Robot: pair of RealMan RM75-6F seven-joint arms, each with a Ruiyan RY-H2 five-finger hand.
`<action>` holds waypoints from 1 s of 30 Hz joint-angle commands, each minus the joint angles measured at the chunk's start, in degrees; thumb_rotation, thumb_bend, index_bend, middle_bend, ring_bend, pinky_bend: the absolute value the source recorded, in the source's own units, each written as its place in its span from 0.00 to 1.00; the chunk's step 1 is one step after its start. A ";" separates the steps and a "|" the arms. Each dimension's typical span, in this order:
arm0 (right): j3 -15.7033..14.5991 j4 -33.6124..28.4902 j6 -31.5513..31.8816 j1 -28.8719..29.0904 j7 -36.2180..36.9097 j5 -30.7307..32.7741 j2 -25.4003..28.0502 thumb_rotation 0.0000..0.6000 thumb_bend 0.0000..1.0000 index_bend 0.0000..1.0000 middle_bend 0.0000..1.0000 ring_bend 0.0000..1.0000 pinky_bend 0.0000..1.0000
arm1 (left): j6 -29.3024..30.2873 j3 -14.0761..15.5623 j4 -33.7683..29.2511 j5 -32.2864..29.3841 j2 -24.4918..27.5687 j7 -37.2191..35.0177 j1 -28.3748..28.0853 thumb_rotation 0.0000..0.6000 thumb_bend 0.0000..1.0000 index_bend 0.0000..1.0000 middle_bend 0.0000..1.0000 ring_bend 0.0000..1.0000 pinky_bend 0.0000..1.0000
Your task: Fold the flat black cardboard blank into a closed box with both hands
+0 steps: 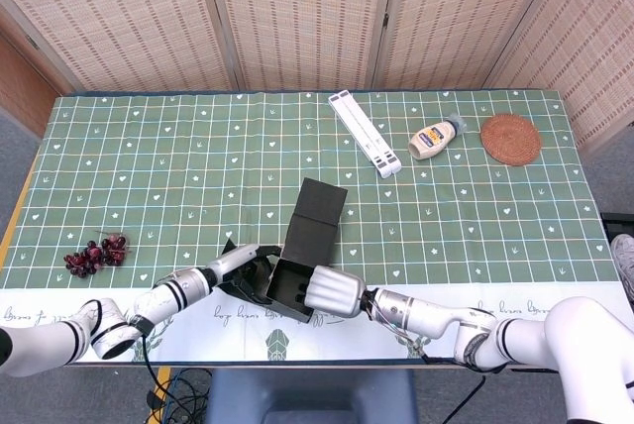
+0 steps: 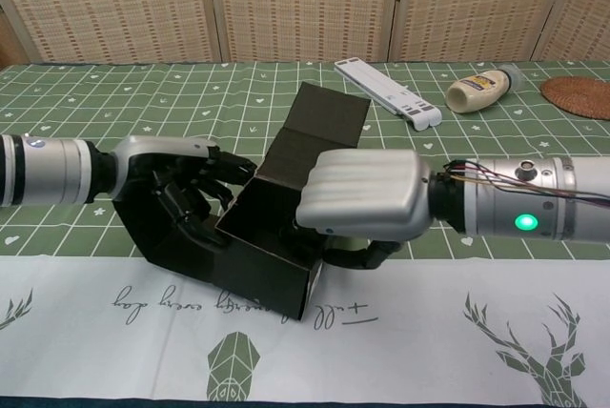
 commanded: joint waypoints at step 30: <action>0.84 -0.71 1.33 -1.14 -4.85 2.02 1.18 1.00 0.51 0.16 0.28 0.77 1.00 | 0.77 -1.64 0.66 -2.56 -0.82 3.29 1.05 1.00 0.06 0.25 0.27 0.45 0.78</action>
